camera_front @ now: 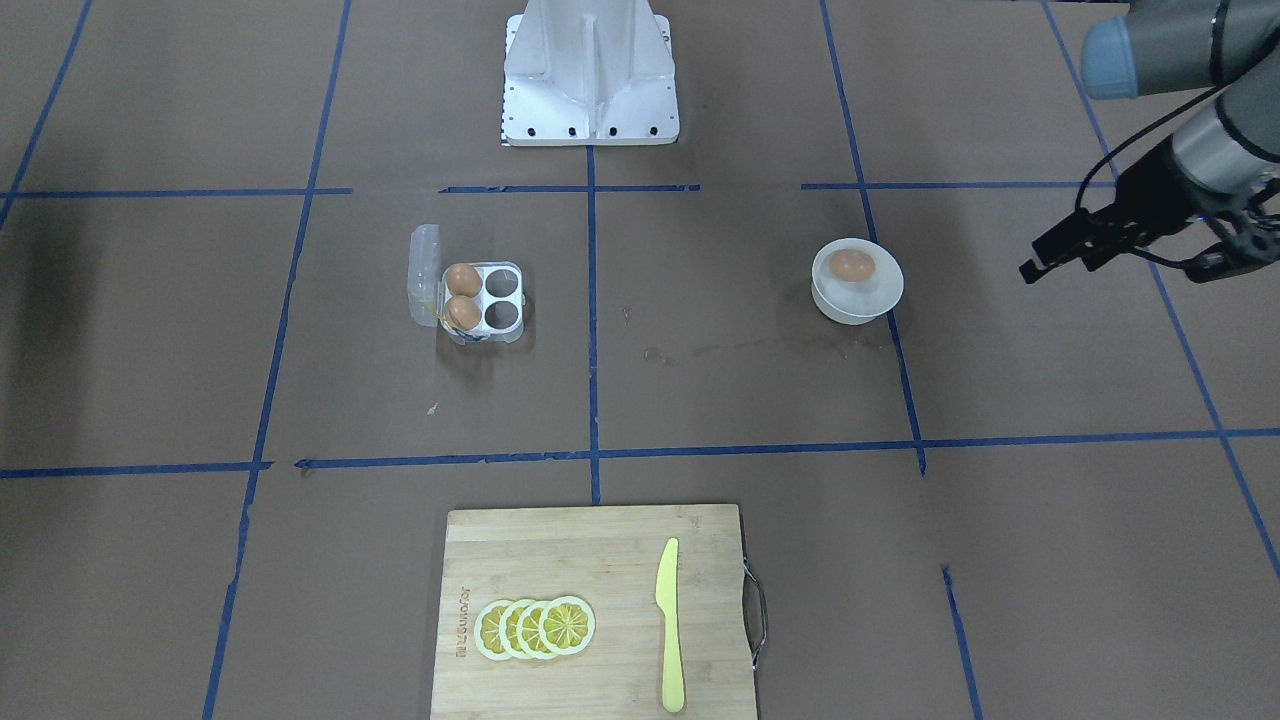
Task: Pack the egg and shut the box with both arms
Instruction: 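Move the left gripper over the white bowl holding the brown egg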
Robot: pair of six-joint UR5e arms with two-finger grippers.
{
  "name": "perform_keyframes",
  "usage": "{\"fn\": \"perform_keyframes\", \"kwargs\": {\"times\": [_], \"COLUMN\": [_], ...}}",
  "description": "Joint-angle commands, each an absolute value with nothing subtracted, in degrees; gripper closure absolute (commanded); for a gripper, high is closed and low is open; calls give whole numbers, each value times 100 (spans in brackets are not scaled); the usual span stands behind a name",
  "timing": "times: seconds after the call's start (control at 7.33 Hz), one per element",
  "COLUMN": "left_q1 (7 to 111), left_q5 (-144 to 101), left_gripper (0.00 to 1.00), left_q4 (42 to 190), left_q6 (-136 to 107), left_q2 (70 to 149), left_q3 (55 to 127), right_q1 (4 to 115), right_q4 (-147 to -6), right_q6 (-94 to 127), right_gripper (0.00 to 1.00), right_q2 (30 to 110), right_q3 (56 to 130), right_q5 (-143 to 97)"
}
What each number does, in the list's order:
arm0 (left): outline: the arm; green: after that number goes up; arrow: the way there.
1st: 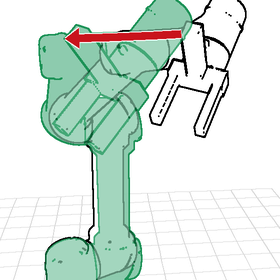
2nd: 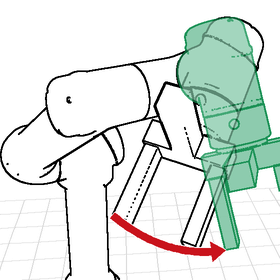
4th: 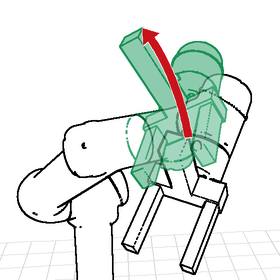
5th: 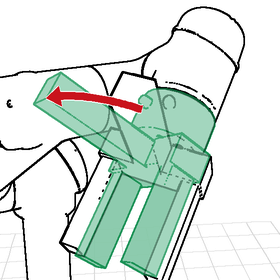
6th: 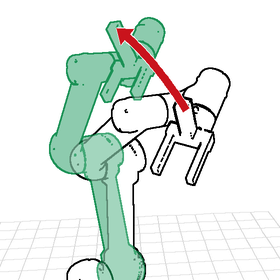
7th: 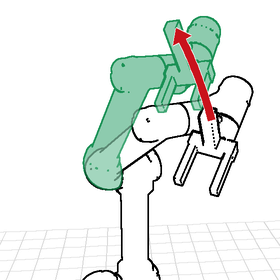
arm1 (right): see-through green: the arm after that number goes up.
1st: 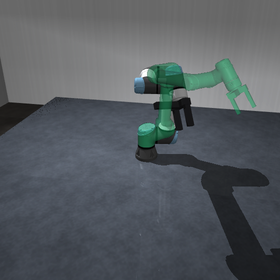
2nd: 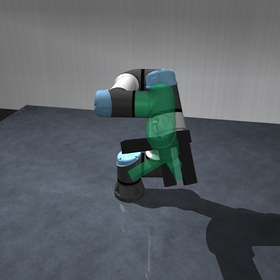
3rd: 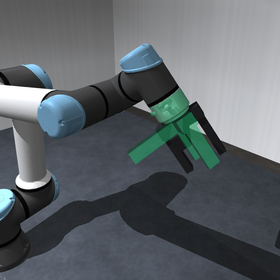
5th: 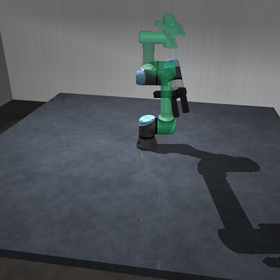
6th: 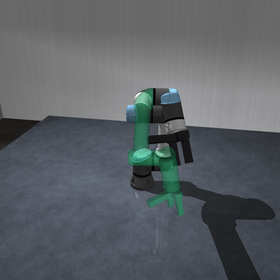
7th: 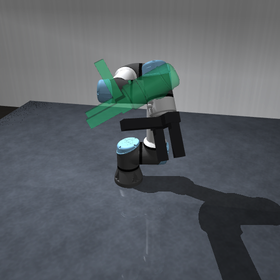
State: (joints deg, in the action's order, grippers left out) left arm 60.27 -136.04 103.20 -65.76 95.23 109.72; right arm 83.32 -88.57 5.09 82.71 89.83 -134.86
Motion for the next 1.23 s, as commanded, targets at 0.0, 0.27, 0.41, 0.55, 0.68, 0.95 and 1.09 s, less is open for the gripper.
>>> {"fn": "perform_keyframes", "kwargs": {"times": [0.0, 0.27, 0.41, 0.55, 0.68, 0.95, 1.09], "left_q1": [5058, 4791, 4564, 4448, 4369, 4053, 3982], "left_q5": [-12976, -12806, -12684, -12491, -12472, -12411, -12384], "left_gripper": [0, 0, 1, 1, 2, 6, 6], "left_q4": [10284, 10266, 10266, 10266, 10257, 10248, 10196], "left_q6": [-8597, -9392, -9491, -9431, -9326, -8774, -8632], "left_q2": [10105, 10134, 10125, 10125, 10116, 10099, 10081], "left_q3": [10969, 10995, 10978, 10951, 10942, 10951, 10934], "right_q1": [8332, 8332, 8332, 8332, 8332, 8332, 8332], "right_q4": [-8851, -8851, -8851, -8851, -8851, -8851, -8851], "right_q6": [510, 501, 475, 466, 457, 457, 457], "right_gripper": [0, 0, 0, 0, 0, 0, 0], "right_q2": [8297, 8297, 8323, 8323, 8332, 8402, 8411], "right_q3": [9000, 9000, 9009, 9009, 9000, 9009, 9017], "right_q5": [-13509, -13509, -13509, -13517, -13587, -13684, -13693]}}
